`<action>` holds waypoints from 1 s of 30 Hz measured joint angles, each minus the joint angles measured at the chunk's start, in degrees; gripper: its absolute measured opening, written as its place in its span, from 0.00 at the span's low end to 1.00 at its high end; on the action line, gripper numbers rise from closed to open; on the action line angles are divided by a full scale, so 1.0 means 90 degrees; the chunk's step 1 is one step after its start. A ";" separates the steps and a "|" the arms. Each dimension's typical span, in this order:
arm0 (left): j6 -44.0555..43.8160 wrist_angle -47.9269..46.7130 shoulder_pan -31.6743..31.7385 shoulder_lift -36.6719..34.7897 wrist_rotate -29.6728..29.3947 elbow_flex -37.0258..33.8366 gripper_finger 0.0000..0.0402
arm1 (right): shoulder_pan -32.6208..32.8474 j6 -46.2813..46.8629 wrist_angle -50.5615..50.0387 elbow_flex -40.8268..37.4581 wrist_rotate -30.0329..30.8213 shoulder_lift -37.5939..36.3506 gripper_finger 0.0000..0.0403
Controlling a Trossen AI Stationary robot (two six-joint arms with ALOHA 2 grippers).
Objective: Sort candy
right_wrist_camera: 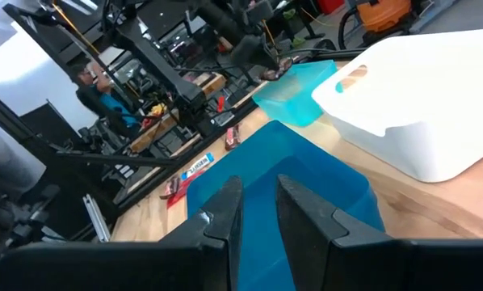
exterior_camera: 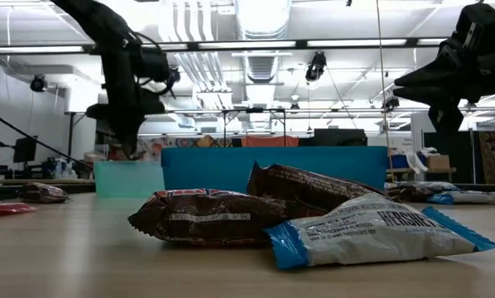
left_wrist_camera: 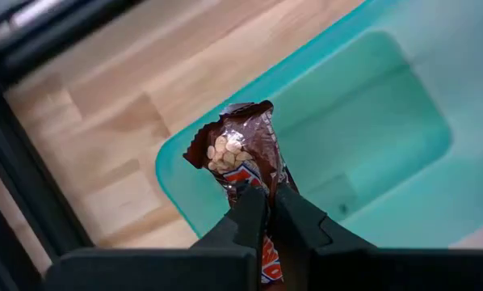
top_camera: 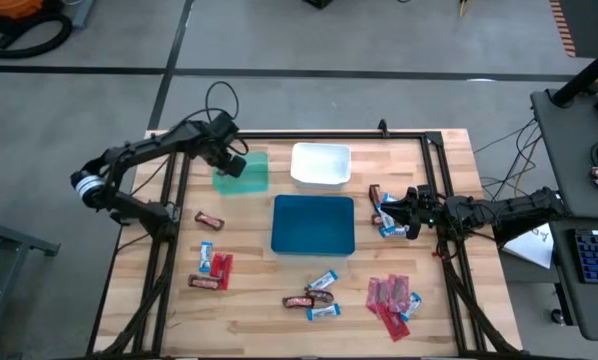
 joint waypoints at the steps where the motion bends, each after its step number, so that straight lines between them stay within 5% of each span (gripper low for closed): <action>1: -0.0039 0.0008 0.0003 0.0078 -0.0004 0.0000 0.01 | 0.0001 -0.0002 0.0000 0.0000 0.0000 0.0000 0.17; 13: -0.0198 -0.0084 -0.0015 0.0219 0.0008 -0.0002 0.20 | 0.0000 -0.0168 -0.0016 0.0000 0.0010 0.0041 0.17; 18: -0.0297 -0.0186 -0.0152 -0.0036 0.0761 0.0087 0.26 | 0.0001 -0.0242 0.0127 0.0000 0.0319 0.0040 0.17; 27: -0.0139 0.1580 -0.1611 -0.1372 0.0665 0.0162 0.23 | 0.0000 0.0497 0.0248 0.0000 0.0654 0.0029 0.17; 30: 0.0631 0.2115 -0.2335 -0.1682 0.0646 0.0059 0.22 | 0.0001 0.0355 0.0410 -0.0002 -0.0027 0.0046 0.17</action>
